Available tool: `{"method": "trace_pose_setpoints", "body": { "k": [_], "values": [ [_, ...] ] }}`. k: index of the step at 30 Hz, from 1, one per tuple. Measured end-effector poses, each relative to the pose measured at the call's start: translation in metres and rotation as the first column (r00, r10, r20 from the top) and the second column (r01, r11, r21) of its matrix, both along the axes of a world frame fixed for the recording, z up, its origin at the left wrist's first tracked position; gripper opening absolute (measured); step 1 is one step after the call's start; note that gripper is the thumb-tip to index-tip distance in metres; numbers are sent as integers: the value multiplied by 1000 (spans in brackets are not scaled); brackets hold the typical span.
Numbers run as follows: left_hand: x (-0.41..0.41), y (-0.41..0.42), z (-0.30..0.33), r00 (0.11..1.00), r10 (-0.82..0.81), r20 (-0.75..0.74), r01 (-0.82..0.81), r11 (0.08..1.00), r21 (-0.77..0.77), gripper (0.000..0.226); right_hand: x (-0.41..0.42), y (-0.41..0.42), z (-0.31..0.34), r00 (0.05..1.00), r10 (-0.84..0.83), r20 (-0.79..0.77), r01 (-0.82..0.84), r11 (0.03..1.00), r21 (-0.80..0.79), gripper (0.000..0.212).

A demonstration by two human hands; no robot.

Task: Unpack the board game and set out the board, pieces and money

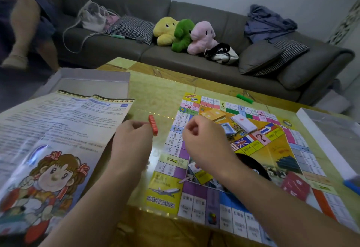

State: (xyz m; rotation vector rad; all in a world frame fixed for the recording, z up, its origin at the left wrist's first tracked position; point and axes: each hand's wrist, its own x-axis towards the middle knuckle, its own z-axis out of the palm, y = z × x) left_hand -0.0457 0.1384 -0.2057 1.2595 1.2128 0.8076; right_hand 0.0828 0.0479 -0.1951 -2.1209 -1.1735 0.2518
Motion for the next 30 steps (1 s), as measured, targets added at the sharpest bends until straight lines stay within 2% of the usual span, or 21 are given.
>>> {"method": "trace_pose_setpoints", "body": {
  "k": [3,9,13,19,23,26,30],
  "values": [
    [4,-13,3,997,-71,-20,72,996,46,16,4,-77,24,999,16,-37,-15,999,36,18],
    [31,-64,13,972,-222,-81,231,964,128,16,53,-218,47,972,-215,-93,223,971,87,36],
    [53,-102,19,937,-316,-152,340,924,175,16,81,-269,36,908,-360,-212,397,903,165,23],
    [80,-147,18,870,-423,-252,477,853,215,16,96,-294,6,869,-428,-247,459,885,83,23],
    [83,-160,12,864,-432,-258,484,854,192,16,103,-270,21,942,-328,-72,331,943,34,23],
    [82,-159,9,863,-424,-275,477,864,165,15,116,-216,31,986,-160,42,164,980,-117,29],
    [83,-148,13,870,-396,-295,453,877,159,16,139,-118,22,976,71,206,-6,954,-301,51]
  ]
}}
